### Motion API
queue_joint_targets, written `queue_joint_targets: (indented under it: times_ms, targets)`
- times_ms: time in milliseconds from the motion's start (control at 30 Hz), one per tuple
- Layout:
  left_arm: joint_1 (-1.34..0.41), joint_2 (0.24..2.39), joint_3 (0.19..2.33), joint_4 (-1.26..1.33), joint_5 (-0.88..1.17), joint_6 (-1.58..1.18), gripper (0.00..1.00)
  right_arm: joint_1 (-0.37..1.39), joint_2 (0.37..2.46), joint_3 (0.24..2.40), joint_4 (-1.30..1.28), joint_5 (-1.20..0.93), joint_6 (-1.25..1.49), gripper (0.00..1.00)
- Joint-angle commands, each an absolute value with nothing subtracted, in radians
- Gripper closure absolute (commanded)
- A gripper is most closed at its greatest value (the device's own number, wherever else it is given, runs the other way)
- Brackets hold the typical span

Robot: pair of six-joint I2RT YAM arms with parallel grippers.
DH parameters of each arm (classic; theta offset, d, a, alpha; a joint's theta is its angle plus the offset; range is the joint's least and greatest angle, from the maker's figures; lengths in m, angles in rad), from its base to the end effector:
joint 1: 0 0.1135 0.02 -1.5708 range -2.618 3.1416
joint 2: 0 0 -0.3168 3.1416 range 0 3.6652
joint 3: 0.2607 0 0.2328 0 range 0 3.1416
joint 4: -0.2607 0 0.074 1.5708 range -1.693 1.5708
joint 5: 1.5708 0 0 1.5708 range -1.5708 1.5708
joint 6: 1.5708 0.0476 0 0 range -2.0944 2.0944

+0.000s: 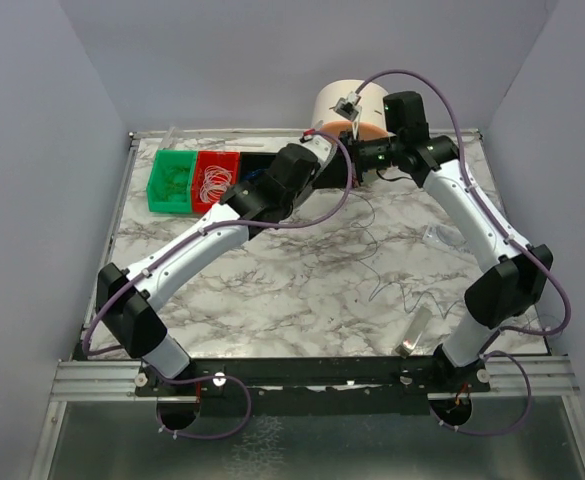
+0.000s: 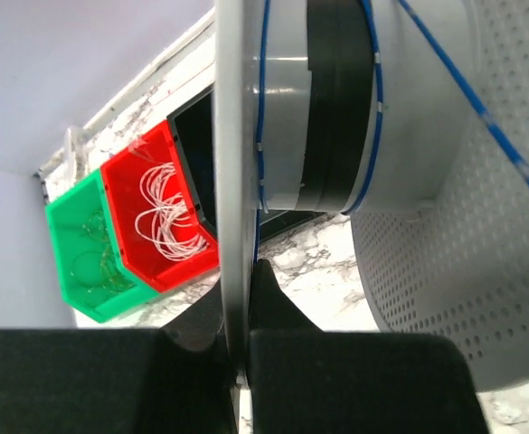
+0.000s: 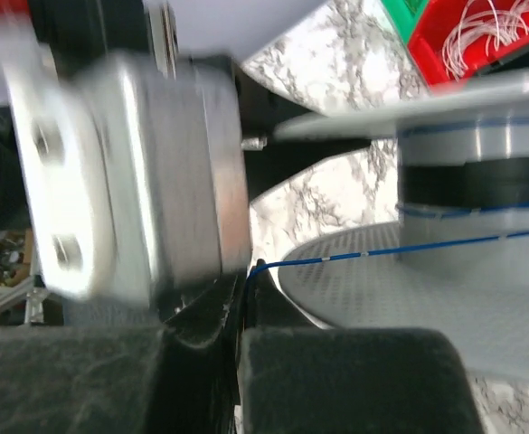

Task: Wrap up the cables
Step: Wrap the cable around the cable reel.

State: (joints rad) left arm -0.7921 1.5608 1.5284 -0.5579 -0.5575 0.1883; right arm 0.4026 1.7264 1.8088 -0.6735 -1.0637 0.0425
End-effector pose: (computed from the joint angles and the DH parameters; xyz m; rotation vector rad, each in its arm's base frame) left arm 0.2558 -0.2234 0.4193 0.6880 1.9534 0.2345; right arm 0.3232 0.1828 0.4507 -0.9862 1.8758 1.3984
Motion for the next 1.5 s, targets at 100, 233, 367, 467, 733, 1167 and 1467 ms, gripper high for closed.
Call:
queue_joint_targets:
  times_ms: [100,233,367,467,733,1167,1467]
  targets:
    - [-0.603,1.586,1.647,-0.595,-0.274,-0.103,1.00,0.436,1.622,1.532,-0.389,-1.076,0.132,1.00]
    - [-0.569,1.587,1.660,-0.595,-0.081,-0.140,1.00,0.445,1.605,1.439,-0.273,-0.985,0.119,1.00]
    - [-0.561,1.598,1.677,-0.593,-0.014,-0.181,1.00,0.498,1.573,1.360,-0.167,-0.852,0.045,1.00]
    - [-0.544,1.607,1.687,-0.580,0.045,-0.221,1.00,0.541,1.559,1.303,-0.094,-0.809,0.034,1.00]
    - [-0.426,1.600,1.718,-0.532,0.298,-0.340,1.00,0.586,1.531,1.098,0.052,-0.612,0.008,1.00]
    - [-0.334,1.467,1.578,-0.410,0.653,-0.374,1.00,0.370,1.452,0.918,0.318,-0.512,0.266,1.00]
    - [-0.334,1.432,1.564,-0.556,0.708,-0.173,1.00,0.204,1.466,1.015,0.366,-0.848,0.291,1.00]
